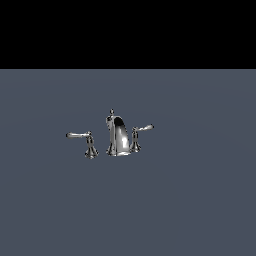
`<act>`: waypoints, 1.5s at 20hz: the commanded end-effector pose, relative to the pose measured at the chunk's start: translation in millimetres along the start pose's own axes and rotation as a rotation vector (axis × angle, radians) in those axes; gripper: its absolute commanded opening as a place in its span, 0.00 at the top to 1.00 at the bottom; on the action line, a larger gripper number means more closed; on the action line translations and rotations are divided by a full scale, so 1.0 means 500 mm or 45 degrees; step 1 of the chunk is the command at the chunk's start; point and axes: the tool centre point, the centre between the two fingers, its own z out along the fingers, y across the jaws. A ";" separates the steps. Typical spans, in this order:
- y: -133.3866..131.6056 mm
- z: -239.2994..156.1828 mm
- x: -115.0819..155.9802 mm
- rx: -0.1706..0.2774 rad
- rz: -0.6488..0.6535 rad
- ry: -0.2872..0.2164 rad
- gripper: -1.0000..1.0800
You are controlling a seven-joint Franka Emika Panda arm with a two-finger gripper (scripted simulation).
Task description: Turn on the faucet by rotating a designated handle.
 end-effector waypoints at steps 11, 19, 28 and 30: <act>-0.013 0.033 0.028 0.003 0.078 0.002 1.00; -0.037 0.108 0.094 0.011 0.255 0.006 1.00; -0.057 0.226 0.208 0.024 0.536 0.013 1.00; -0.058 0.253 0.234 0.027 0.600 0.015 1.00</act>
